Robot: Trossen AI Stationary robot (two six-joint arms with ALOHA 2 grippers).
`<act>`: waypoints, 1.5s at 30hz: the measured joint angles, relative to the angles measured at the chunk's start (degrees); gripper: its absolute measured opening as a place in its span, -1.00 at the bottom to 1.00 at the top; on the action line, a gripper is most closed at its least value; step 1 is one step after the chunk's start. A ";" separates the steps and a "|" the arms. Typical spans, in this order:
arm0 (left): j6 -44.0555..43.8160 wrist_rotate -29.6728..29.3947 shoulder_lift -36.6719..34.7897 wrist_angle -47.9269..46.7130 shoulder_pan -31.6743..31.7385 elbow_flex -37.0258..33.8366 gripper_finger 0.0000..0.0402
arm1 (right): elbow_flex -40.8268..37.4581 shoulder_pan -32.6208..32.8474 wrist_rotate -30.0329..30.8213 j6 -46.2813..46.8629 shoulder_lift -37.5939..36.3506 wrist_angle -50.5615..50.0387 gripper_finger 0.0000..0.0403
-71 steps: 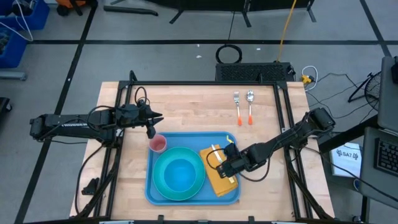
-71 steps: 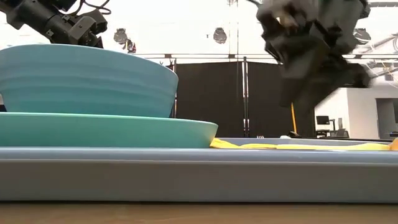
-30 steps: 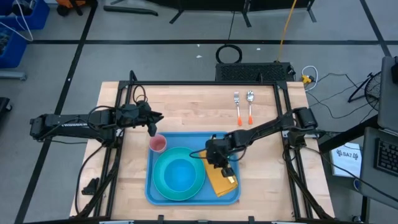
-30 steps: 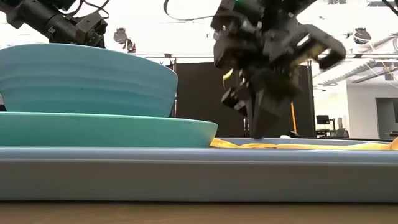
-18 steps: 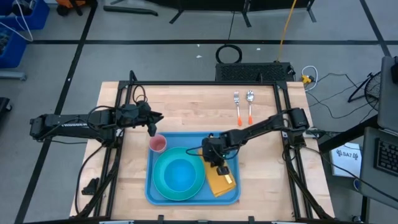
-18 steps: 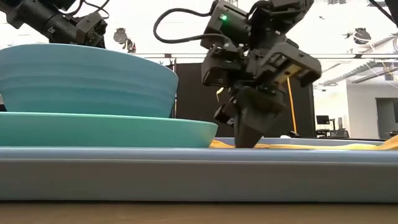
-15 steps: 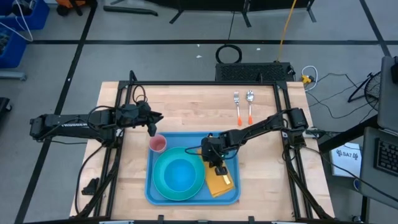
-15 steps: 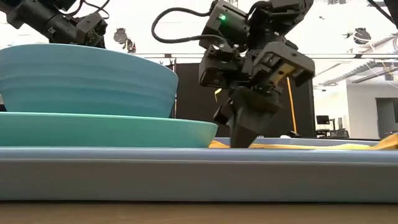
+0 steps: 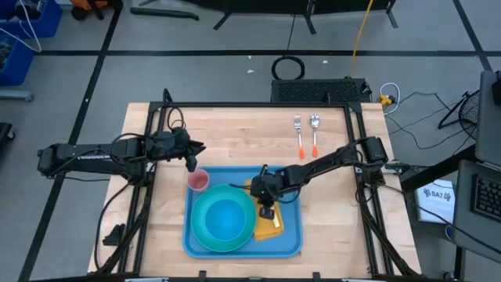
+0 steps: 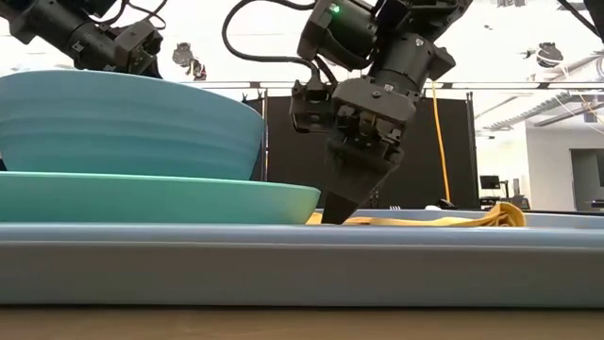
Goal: Set up tray
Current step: Adjust the yellow napkin on the blue serving tray
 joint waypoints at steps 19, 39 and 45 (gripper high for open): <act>0.31 0.02 0.00 -0.96 0.00 0.00 -0.56 | -0.11 4.41 7.37 14.06 0.04 -11.98 -1.00; 0.66 0.09 0.00 -1.29 0.00 -0.02 -0.56 | -5.12 8.19 5.54 20.57 -4.12 -15.45 -1.00; 0.60 -0.04 0.00 -1.21 0.00 -0.02 -0.56 | -6.29 8.24 4.95 19.03 -5.73 -12.19 -1.00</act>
